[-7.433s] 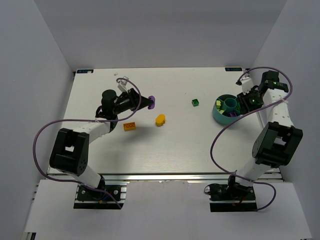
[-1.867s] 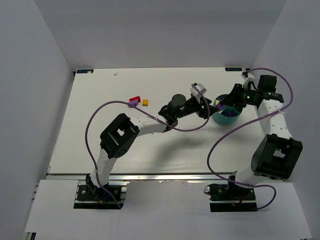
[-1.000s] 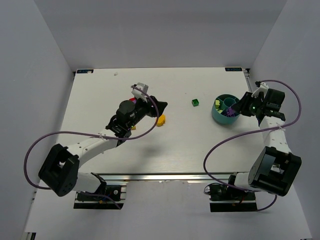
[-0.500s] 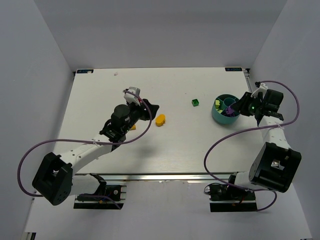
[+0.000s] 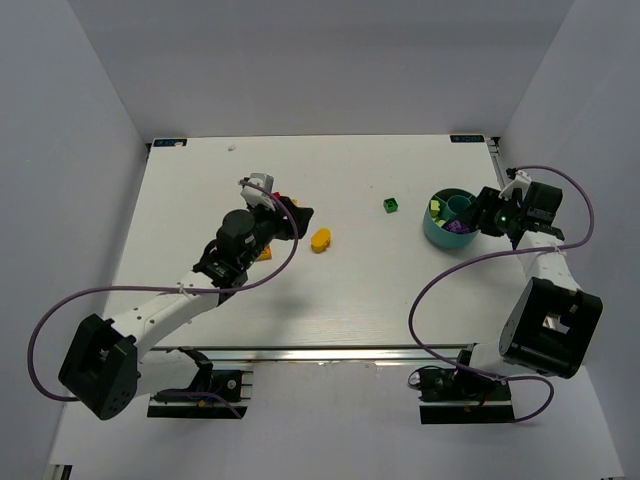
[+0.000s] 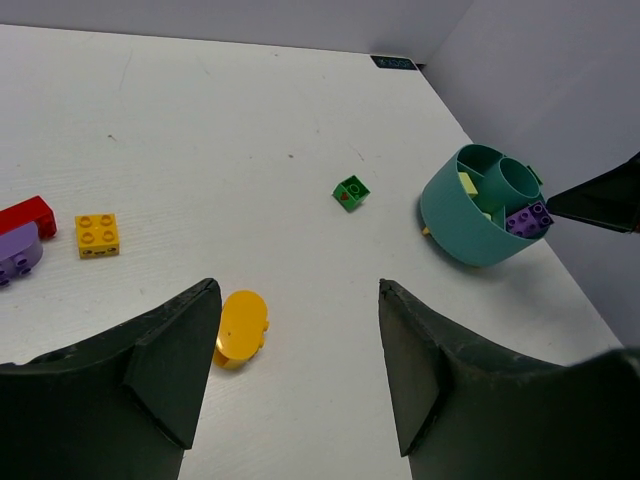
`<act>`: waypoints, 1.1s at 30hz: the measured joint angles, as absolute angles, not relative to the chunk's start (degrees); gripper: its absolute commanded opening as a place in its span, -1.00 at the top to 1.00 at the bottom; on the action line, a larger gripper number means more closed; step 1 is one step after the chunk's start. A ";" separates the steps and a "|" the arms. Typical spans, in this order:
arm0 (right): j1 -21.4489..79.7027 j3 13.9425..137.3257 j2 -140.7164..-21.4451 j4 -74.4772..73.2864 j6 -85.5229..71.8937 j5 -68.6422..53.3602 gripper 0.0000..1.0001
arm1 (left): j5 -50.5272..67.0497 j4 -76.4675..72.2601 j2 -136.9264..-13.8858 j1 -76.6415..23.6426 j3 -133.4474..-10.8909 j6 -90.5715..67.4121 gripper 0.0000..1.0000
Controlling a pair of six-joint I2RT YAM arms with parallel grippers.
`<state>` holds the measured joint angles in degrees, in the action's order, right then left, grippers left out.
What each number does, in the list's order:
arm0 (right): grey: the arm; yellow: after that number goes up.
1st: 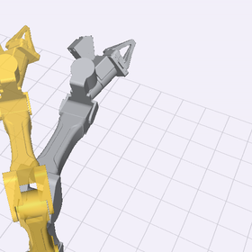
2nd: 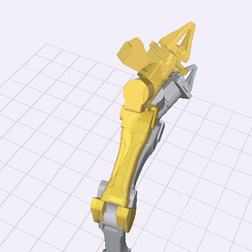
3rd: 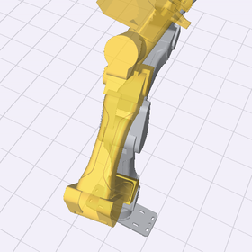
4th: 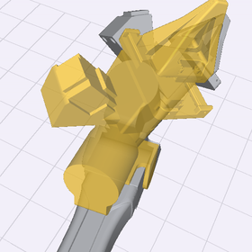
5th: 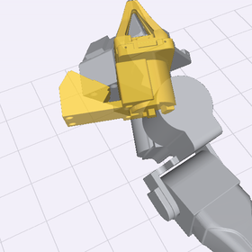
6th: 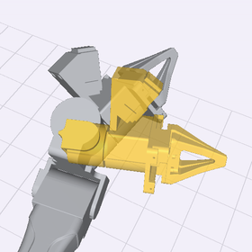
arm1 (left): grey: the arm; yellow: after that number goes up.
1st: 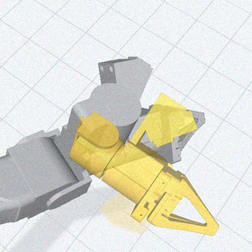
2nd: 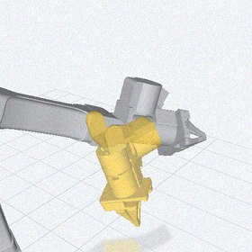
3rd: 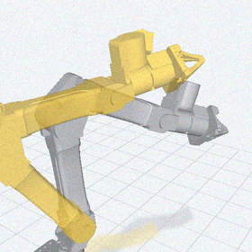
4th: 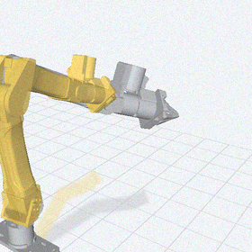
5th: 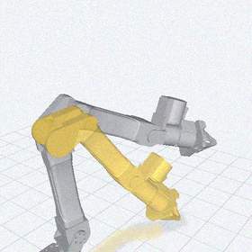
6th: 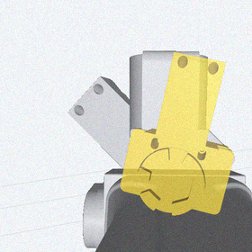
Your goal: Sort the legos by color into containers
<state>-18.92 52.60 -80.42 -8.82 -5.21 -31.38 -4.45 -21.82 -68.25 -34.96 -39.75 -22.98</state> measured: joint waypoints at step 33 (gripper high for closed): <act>-2.92 63.64 -78.15 -23.64 28.62 -51.88 0.02 | 6.90 18.44 -98.80 -4.34 -66.28 -33.80 -0.63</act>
